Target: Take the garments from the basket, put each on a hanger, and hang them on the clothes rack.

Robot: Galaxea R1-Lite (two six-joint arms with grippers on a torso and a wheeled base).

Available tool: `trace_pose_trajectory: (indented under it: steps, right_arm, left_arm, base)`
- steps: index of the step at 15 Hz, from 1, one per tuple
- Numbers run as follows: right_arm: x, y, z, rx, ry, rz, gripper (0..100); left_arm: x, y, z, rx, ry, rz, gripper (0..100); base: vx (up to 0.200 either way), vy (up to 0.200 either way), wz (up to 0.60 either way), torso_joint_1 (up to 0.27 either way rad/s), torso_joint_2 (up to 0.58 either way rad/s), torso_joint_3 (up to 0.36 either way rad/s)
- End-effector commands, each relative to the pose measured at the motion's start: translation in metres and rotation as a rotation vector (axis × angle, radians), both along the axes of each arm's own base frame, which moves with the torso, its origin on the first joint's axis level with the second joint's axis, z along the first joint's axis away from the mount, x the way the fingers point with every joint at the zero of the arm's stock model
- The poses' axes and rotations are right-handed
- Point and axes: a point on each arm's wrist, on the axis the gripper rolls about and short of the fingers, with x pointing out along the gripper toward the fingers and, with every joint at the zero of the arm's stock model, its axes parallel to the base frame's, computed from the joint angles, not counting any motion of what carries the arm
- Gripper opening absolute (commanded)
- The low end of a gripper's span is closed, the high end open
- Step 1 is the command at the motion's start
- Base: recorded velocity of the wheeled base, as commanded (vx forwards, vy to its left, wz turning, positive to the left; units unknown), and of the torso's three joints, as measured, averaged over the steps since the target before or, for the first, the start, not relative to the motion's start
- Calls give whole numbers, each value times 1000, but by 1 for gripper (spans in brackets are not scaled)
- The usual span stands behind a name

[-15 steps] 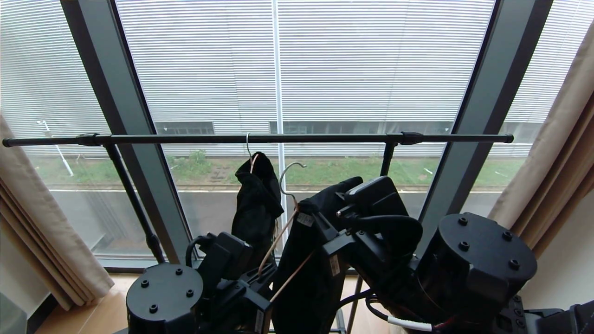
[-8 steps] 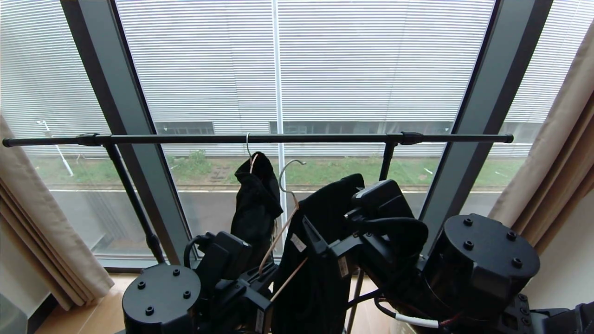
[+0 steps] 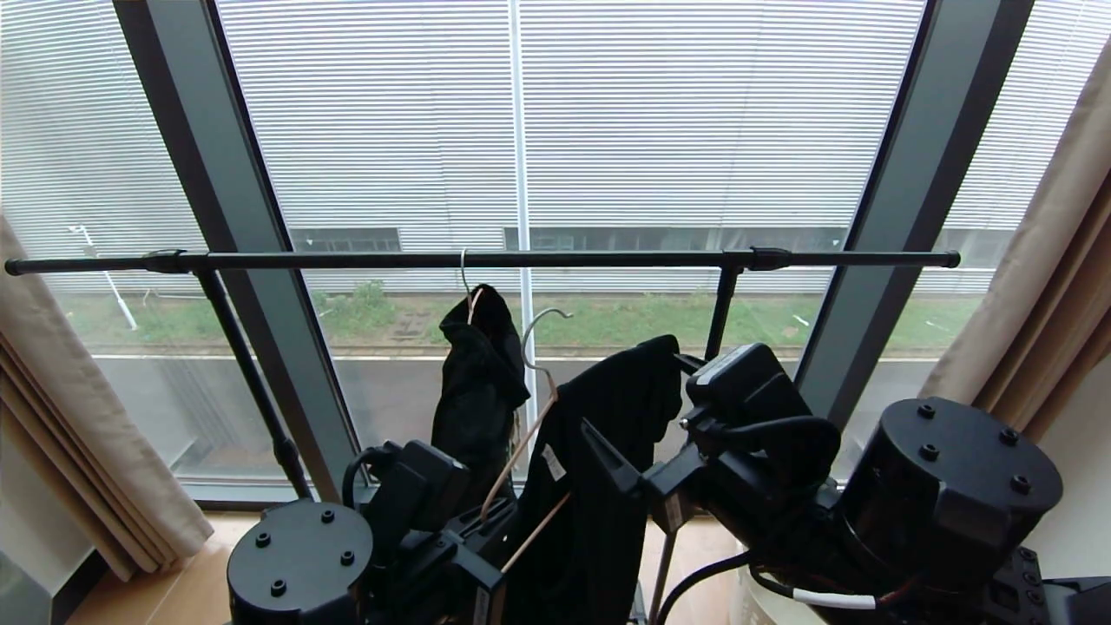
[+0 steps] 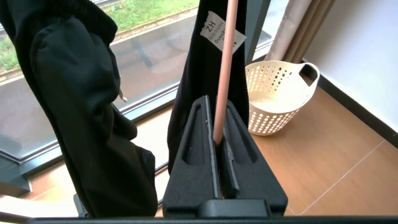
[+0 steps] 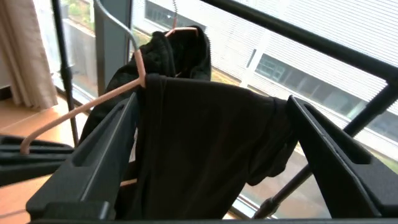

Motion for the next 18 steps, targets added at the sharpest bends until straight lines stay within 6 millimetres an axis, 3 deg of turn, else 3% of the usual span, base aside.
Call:
trace_pose_trajectory:
  steps: [1, 4, 7, 10, 13, 16, 18]
  right_arm:
    - [-2, -17, 0, -21, 3, 22, 100]
    - [-7, -34, 1, -68, 54, 90, 100]
    - [-22, -63, 20, -147, 133, 196, 100]
    - [2, -81, 43, -270, 200, 346, 100]
    - [24, -83, 67, -358, 293, 454, 100]
    - [51, -85, 73, -498, 351, 581, 100]
    - [55, -83, 73, -527, 419, 658, 100]
  left_arm:
    - [0, 1, -1, 2, 3, 3, 0]
    - [-3, 5, -3, 3, 23, -41, 0]
    - [-6, 9, -6, 0, 37, -82, 0]
    - [-8, 12, -9, 33, 31, -91, 0]
    - [-13, 15, -10, 42, 39, -149, 0]
    - [-20, 21, -13, 79, 5, -198, 0]
    - [-21, 20, -12, 71, -7, -204, 0]
  base:
    - [0, 0, 0, 0, 0, 0]
    - [0, 0, 0, 0, 0, 0]
    - [0, 0, 0, 0, 0, 0]
    - [0, 0, 0, 0, 0, 0]
    - [0, 0, 0, 0, 0, 0]
    - [0, 0, 0, 0, 0, 0]
    - [0, 0, 0, 0, 0, 0]
